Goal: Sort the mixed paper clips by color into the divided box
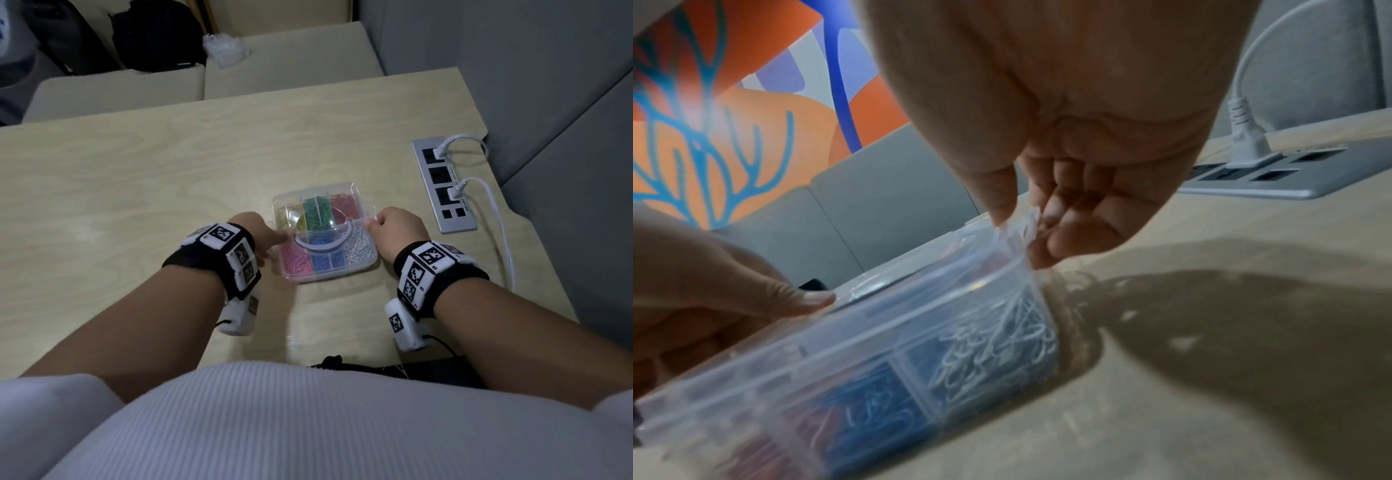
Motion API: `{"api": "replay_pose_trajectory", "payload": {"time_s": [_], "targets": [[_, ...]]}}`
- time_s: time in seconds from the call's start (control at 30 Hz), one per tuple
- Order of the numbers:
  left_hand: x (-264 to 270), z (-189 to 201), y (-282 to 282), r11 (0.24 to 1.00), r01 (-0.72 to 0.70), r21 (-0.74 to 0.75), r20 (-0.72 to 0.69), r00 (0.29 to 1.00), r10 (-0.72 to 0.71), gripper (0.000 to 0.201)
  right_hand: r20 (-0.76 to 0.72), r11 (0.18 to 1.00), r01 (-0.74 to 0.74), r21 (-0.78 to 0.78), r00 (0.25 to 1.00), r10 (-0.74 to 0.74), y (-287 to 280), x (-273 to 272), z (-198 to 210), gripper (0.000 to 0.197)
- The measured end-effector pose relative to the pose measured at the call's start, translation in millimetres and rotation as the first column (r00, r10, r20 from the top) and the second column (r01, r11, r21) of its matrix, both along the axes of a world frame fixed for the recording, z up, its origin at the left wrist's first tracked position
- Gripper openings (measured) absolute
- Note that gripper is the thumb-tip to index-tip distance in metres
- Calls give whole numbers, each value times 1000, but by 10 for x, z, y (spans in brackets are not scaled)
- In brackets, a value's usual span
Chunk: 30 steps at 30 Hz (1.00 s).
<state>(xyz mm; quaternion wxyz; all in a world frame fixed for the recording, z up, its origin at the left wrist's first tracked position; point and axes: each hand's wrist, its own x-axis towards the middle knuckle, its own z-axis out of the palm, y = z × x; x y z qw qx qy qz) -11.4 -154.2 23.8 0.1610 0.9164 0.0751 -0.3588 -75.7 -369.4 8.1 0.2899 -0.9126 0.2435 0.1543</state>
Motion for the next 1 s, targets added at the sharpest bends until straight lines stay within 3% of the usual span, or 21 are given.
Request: {"api": "replay_pose_trajectory", "payload": {"time_s": [0.1, 0.33, 0.47, 0.6, 0.73, 0.83, 1.0], "targets": [[-10, -91, 22, 986, -98, -137, -29, 995, 95, 54, 0, 1000, -6, -3, 1000, 6, -8, 4, 5, 34], [40, -104, -2, 1000, 7, -30, 65, 998, -6, 56, -4, 997, -37, -70, 999, 37, 7, 22, 65, 32], [24, -109, -49, 990, 95, 109, 132, 985, -109, 59, -42, 985, -76, -152, 997, 71, 40, 49, 88, 33], [90, -206, -164, 948, 186, 259, 223, 943, -246, 54, -116, 958, -161, -237, 984, 137, 128, 71, 155, 21], [121, -447, -170, 843, 253, 474, 181, 909, -375, 66, -120, 902, -294, -317, 955, 269, 206, 38, 280, 21], [70, -210, -244, 840, 318, 439, 225, 866, -446, 30, -125, 884, -331, -330, 944, 307, 222, 45, 328, 24], [128, -180, -257, 899, 225, 375, 214, 923, -320, 46, -116, 902, -312, -299, 950, 291, 186, 112, 360, 25]]}}
